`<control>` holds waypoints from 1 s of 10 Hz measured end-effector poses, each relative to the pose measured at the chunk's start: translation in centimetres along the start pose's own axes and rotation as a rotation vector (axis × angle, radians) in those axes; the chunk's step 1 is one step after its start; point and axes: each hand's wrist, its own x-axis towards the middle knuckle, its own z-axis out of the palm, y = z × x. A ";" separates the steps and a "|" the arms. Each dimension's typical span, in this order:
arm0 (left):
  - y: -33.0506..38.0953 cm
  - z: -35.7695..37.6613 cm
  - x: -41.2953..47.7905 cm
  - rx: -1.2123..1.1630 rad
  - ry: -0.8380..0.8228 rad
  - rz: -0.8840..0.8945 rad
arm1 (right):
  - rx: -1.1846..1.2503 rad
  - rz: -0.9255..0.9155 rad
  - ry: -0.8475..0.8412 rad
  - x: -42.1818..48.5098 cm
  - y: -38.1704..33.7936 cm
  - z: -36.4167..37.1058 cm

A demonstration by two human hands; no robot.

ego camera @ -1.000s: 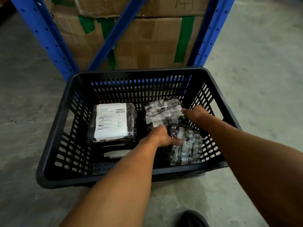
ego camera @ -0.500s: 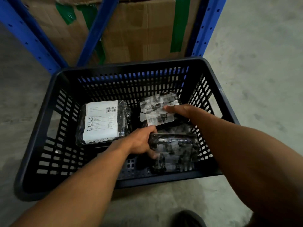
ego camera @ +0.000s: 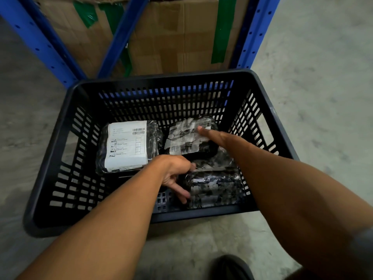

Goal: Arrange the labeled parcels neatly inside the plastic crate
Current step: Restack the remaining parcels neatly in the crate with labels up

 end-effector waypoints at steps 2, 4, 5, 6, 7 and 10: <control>-0.4 -0.3 -1.5 0.015 -0.040 -0.002 | 0.223 0.086 -0.064 -1.1 1.3 0.4; -1.3 -0.7 -1.4 -0.004 -0.035 0.046 | 0.133 0.268 0.017 -0.8 1.7 -0.2; -1.0 -0.4 -2.1 -0.008 -0.041 0.053 | 0.031 0.239 0.064 -0.9 1.5 -0.7; -0.9 0.0 -2.7 0.004 -0.047 0.052 | 0.109 0.139 0.020 -1.3 0.8 -0.4; -0.7 0.1 -2.6 0.005 -0.077 0.031 | 0.166 0.111 0.117 -0.8 0.3 0.4; -1.3 1.3 -0.9 -0.057 0.000 0.030 | 0.164 0.108 0.185 2.9 0.7 1.3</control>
